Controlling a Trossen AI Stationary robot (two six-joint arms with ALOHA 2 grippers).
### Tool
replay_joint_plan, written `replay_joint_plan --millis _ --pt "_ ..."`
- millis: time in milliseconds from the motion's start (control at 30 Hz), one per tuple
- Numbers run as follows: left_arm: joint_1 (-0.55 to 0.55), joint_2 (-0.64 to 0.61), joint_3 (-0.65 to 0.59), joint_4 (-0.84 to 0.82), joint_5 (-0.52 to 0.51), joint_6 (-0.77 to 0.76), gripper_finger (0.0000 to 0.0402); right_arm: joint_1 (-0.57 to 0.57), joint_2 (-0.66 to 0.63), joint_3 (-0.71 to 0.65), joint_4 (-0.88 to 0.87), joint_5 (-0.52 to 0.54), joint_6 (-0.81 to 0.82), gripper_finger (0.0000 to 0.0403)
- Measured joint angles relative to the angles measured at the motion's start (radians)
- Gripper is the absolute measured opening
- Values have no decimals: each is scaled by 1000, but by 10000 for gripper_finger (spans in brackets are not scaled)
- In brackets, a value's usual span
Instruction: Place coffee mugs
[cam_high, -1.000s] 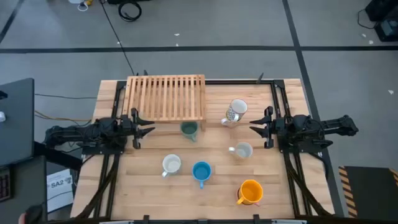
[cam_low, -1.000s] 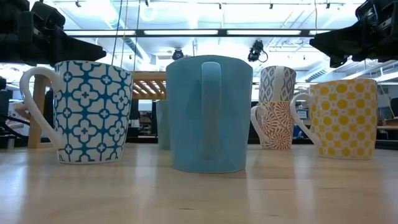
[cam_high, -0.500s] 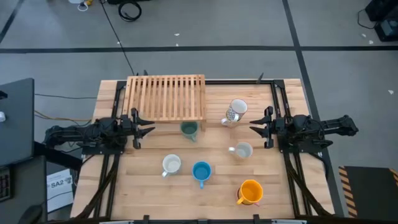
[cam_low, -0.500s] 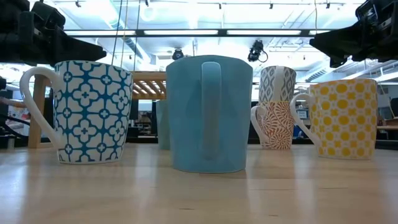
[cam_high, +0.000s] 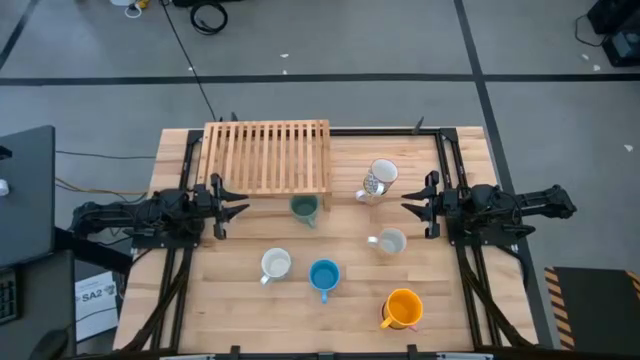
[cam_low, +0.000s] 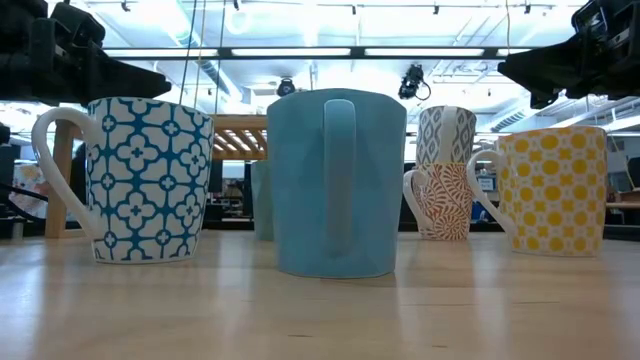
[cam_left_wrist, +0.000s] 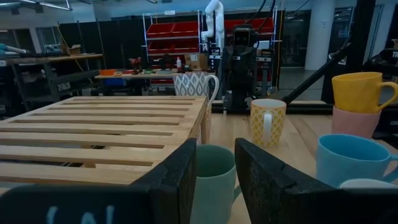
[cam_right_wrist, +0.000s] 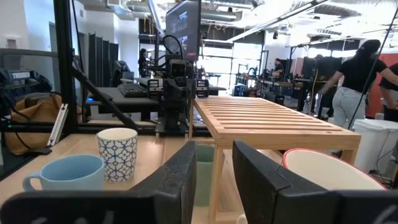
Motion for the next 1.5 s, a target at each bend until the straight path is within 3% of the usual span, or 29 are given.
replay_joint_plan --millis 500,733,1133,1333,1500 --pt "0 0 0 25 1 -5 117 0 0 0 0 0 0 110" --pt "0 0 0 78 -27 -148 120 0 0 0 0 0 0 110" --pt "-5 0 0 124 -35 -209 218 0 0 0 0 0 0 110" --pt "-67 0 9 250 9 -209 220 0 0 0 0 0 0 110" --pt "-152 67 98 265 8 -208 205 0 0 0 0 0 0 110"
